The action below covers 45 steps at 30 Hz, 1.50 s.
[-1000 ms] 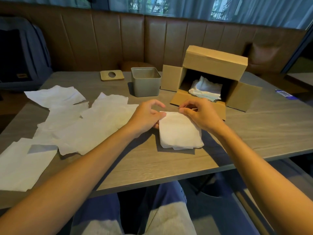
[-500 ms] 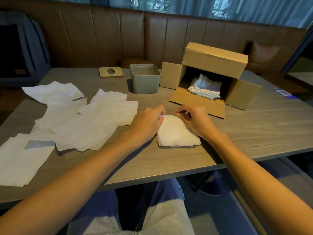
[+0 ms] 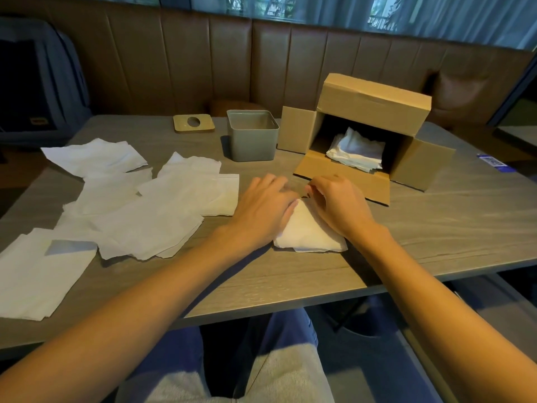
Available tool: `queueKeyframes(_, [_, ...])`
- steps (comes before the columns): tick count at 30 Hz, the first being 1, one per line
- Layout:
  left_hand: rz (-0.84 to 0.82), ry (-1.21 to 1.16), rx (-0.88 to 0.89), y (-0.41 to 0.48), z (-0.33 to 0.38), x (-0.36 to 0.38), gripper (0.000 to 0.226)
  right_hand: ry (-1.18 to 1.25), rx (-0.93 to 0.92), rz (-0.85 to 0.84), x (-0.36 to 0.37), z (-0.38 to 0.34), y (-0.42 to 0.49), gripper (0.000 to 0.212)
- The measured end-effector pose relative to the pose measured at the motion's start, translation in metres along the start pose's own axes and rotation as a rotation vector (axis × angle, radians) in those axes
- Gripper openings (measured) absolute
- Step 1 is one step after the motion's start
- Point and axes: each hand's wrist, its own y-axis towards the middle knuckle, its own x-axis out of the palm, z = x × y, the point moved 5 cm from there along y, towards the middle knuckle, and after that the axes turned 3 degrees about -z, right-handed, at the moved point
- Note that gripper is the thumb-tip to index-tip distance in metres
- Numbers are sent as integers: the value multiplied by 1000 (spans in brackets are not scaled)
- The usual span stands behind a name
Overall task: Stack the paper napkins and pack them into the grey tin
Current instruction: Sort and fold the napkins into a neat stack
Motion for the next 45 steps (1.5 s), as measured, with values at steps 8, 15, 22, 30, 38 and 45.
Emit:
queueKeyframes(8, [-453,-41,-38,-18,3,30,59,351,-133,-341,14,-39,-35,46])
queueKeyframes(15, [-513,37,-145,-31,-16,26,77,43,84,-637,14,-3,-60,70])
queueKeyframes(22, [-382,-81,-210,-35,-30,-12,58,142,31,-409,-11,-46,-22,60])
queueKeyframes(30, [-352,-61,-464,-90,-137,-79,37,529,-145,-392,16,-159,41,27])
queueKeyframes(38, [-422,-120,-699,-129,-190,-83,71,583,5,-418,52,-203,55,27])
queueKeyframes(45, [-311,-275,-725,-127,-192,-80,57,742,19,-334,41,-181,55,16])
